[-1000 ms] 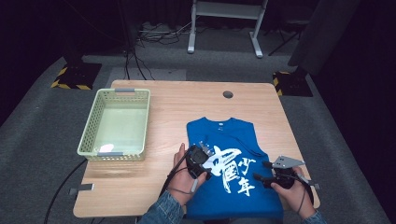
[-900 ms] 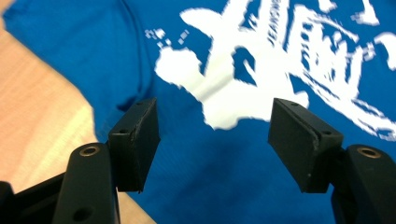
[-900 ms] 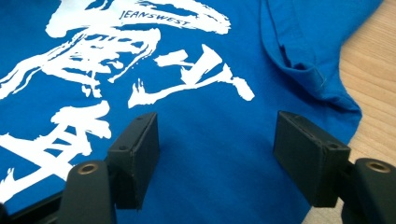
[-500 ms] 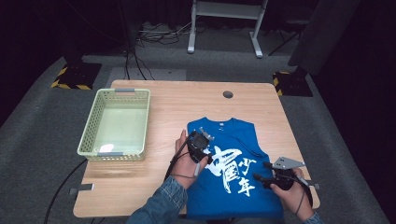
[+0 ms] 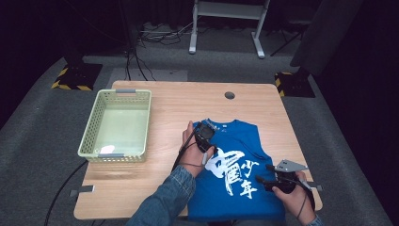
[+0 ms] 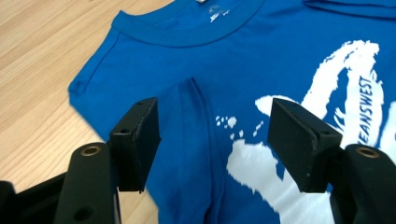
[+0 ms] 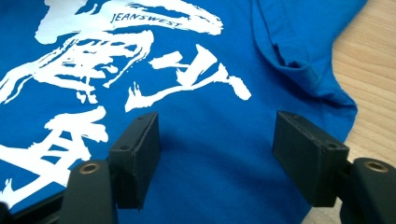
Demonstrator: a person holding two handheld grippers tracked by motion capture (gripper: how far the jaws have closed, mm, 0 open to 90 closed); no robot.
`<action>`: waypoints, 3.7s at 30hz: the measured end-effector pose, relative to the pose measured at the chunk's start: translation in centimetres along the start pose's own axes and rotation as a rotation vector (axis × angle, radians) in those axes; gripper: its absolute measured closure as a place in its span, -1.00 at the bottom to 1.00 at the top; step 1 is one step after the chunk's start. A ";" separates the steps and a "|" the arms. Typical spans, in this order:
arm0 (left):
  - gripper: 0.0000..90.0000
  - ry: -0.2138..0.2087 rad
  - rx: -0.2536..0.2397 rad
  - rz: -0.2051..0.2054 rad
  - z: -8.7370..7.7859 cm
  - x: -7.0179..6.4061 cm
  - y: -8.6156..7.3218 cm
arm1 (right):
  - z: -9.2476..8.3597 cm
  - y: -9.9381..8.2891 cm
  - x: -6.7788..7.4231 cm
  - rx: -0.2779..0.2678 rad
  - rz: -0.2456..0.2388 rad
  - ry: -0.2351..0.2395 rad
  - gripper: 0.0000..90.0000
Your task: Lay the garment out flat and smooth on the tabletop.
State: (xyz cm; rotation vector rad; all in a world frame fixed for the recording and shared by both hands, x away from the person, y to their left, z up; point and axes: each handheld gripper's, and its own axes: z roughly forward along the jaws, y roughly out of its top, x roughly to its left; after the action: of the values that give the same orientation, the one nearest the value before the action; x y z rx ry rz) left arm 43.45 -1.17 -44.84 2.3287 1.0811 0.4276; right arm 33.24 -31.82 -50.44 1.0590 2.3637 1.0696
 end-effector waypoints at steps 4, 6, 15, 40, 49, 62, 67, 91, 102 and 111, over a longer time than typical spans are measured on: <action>-0.17 0.003 0.023 -0.003 1.3 0.3 0.2 | -0.1 0.0 0.1 0.001 0.008 -0.009 -0.28; -0.14 0.005 0.035 -0.002 1.9 0.3 0.3 | -0.1 -0.1 0.2 0.000 0.012 -0.014 -0.28; 0.86 0.018 0.087 0.025 3.3 0.7 -0.1 | -0.3 0.1 0.8 0.033 0.035 -0.038 -0.28; 0.91 0.026 -0.073 -0.040 -3.3 3.6 -0.9 | -1.6 2.5 0.6 -0.004 0.042 -0.061 -0.35; 0.88 0.095 -0.025 -0.144 -4.4 6.9 -3.5 | -1.8 4.3 0.5 -0.013 0.034 -0.033 -0.36; -0.04 0.095 -0.036 -0.236 -6.9 6.4 -6.1 | 0.1 8.0 -1.2 0.041 -0.014 -0.044 -0.28; -0.14 0.103 -0.064 -0.224 -8.2 5.9 -6.9 | 1.8 9.1 -1.8 0.073 -0.044 -0.046 -0.16; -0.24 0.103 -0.106 -0.165 -10.6 3.6 -9.2 | 8.0 10.1 -3.9 0.188 -0.070 -0.030 0.55; -0.23 0.100 -0.108 -0.158 -10.8 3.2 -9.2 | 6.7 10.4 -4.4 0.125 -0.051 -0.034 0.97; -0.26 0.090 -0.102 -0.132 -10.5 2.6 -8.7 | 4.1 11.1 -5.2 0.049 -0.032 -0.062 0.97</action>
State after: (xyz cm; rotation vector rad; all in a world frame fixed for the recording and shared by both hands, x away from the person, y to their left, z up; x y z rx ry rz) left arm 34.68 8.98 -41.29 2.1528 1.2187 0.5278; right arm 44.48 -28.76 -44.81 1.0523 2.3612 0.9583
